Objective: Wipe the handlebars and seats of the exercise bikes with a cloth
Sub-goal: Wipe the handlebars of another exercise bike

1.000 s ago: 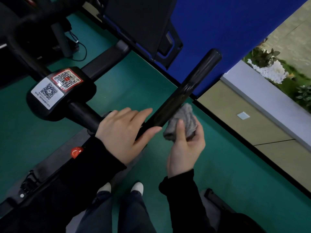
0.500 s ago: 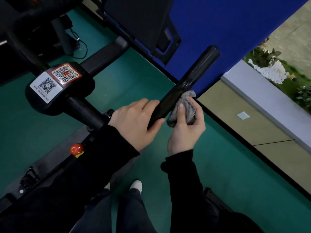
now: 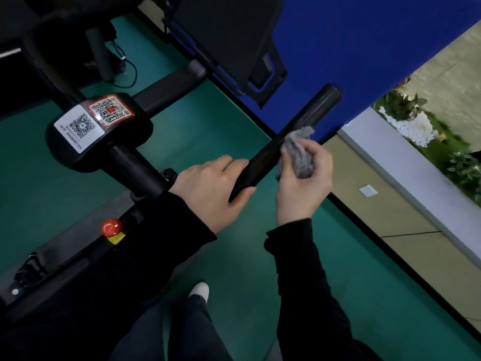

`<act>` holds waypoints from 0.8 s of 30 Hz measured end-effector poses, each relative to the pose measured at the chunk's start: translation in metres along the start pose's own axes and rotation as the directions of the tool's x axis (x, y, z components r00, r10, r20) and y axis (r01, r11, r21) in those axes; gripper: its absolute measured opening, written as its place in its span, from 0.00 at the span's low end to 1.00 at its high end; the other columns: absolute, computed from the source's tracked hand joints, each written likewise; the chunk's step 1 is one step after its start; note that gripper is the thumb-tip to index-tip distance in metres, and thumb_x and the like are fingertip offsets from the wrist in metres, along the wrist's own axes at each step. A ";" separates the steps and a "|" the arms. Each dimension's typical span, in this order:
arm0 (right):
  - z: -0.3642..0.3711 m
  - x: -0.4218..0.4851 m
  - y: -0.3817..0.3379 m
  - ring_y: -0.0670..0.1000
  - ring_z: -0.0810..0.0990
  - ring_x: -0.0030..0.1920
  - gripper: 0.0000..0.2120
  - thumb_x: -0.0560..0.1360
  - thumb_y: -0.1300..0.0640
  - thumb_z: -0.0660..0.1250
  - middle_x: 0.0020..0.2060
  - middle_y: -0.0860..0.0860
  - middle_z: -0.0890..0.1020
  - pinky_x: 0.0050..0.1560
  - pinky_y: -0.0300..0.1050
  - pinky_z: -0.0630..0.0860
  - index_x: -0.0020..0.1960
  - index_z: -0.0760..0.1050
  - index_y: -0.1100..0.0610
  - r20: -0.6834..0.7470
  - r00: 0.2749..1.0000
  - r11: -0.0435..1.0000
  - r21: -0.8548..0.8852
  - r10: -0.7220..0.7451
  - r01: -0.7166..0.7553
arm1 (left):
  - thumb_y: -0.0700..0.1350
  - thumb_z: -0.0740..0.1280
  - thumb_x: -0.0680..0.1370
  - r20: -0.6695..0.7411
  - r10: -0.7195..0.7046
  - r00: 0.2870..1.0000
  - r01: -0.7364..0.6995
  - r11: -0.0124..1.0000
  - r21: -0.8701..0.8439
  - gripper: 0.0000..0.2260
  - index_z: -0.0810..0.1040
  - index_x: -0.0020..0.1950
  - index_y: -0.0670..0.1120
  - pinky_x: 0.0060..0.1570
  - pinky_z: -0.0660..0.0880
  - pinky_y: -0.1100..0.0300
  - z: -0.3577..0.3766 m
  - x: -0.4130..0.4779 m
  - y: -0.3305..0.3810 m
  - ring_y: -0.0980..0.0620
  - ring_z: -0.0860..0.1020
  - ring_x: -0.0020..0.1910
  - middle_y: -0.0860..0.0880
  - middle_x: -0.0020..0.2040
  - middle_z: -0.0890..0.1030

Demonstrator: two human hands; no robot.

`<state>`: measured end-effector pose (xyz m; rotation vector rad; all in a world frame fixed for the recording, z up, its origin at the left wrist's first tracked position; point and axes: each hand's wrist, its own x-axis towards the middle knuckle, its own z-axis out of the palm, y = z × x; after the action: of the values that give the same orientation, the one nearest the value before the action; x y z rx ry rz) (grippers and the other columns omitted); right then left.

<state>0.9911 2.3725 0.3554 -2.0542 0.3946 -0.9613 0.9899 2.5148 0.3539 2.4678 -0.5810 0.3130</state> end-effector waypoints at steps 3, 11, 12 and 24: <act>-0.002 -0.006 0.001 0.36 0.72 0.54 0.08 0.69 0.67 0.74 0.52 0.61 0.75 0.55 0.27 0.67 0.48 0.80 0.63 0.026 0.996 0.996 -0.031 -0.082 0.082 | 0.52 0.71 0.71 0.015 -0.007 1.000 0.007 1.000 0.005 0.17 0.79 0.56 0.45 0.31 0.74 0.56 0.000 0.000 0.001 0.43 0.80 0.34 0.47 0.41 0.80; -0.005 0.020 -0.006 0.40 0.75 0.46 0.07 0.72 0.63 0.71 0.47 0.54 0.79 0.51 0.29 0.69 0.49 0.78 0.59 0.040 0.999 0.997 -0.067 -0.031 0.033 | 0.58 0.59 0.77 0.038 -0.002 0.999 0.002 1.000 -0.005 0.21 0.72 0.65 0.49 0.41 0.72 0.54 0.001 -0.003 -0.002 0.46 0.79 0.46 0.50 0.51 0.78; -0.006 0.024 -0.006 0.45 0.76 0.47 0.07 0.72 0.63 0.71 0.47 0.55 0.79 0.52 0.32 0.71 0.49 0.78 0.59 0.034 0.999 0.998 -0.058 -0.014 0.016 | 0.59 0.58 0.77 0.042 0.002 0.999 -0.002 1.000 -0.004 0.21 0.71 0.66 0.50 0.42 0.72 0.55 0.002 -0.003 -0.003 0.47 0.78 0.47 0.50 0.52 0.77; -0.013 0.022 -0.012 0.40 0.74 0.45 0.07 0.71 0.62 0.73 0.45 0.52 0.80 0.48 0.25 0.67 0.48 0.79 0.57 0.227 0.968 0.974 -0.170 -0.107 0.148 | 0.59 0.56 0.78 0.107 -0.009 0.994 0.007 1.000 0.021 0.21 0.70 0.66 0.50 0.41 0.70 0.56 0.003 -0.003 -0.004 0.48 0.78 0.47 0.51 0.51 0.77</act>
<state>0.9954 2.3604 0.3806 -2.3522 0.2451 -0.7880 0.9896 2.5170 0.3487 2.5179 -0.6154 0.1845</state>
